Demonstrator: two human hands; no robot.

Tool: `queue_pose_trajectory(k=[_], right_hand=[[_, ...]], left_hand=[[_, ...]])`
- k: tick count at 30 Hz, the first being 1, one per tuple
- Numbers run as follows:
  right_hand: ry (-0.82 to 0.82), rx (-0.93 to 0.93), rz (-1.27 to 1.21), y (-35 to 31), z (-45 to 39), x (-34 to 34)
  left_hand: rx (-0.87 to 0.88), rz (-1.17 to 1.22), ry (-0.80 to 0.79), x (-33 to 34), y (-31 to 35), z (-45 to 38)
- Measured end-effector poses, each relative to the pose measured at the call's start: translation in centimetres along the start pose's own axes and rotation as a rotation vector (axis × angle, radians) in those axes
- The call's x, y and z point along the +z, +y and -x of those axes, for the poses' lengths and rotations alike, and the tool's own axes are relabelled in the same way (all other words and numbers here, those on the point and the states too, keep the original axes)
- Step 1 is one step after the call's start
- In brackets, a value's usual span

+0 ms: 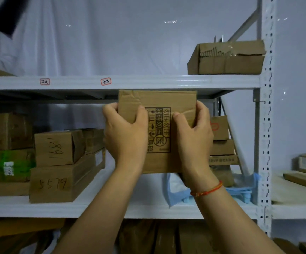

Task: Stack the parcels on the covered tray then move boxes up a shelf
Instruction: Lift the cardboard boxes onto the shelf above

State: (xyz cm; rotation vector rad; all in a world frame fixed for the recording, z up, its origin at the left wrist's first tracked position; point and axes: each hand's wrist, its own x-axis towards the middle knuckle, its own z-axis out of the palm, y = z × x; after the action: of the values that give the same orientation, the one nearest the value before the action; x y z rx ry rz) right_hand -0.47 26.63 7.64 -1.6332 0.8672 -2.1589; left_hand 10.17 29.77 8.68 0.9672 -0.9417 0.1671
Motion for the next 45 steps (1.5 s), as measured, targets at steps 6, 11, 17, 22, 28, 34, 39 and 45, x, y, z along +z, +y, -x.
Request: queue_pose_trajectory(k=[6,11,17,22,28,34,39,45], right_hand=[[0.022,-0.093,-0.068,-2.7,-1.7,-1.3],[0.045,-0.199,-0.172,-5.2,-4.9,-0.8],[0.118,-0.381,-0.154,-7.0,-9.9,0.6],[0.137,-0.465,-0.088,-7.2,-14.0,1.9],[0.106,-0.473,-0.002,-5.9,-18.4,3.6],[0.051,-0.472,0.079,-4.4,-22.0,5.3],[0.118,-0.492,0.183,-2.6,-22.9,6.2],[0.209,-0.576,0.385,0.9,-23.2,7.0]], left_hand=[[0.111,0.045,0.019,-0.3,3.6,-0.4],[0.268,0.069,0.097,0.0,6.9,-2.8],[0.402,0.103,0.166,1.8,9.3,-7.1],[0.443,0.131,0.166,4.3,9.3,-10.8],[0.474,0.132,0.045,7.5,7.5,-14.6],[0.494,0.037,-0.064,10.0,5.1,-17.8],[0.467,-0.114,-0.182,11.7,3.5,-19.6],[0.502,-0.112,-0.136,13.3,0.9,-20.2]])
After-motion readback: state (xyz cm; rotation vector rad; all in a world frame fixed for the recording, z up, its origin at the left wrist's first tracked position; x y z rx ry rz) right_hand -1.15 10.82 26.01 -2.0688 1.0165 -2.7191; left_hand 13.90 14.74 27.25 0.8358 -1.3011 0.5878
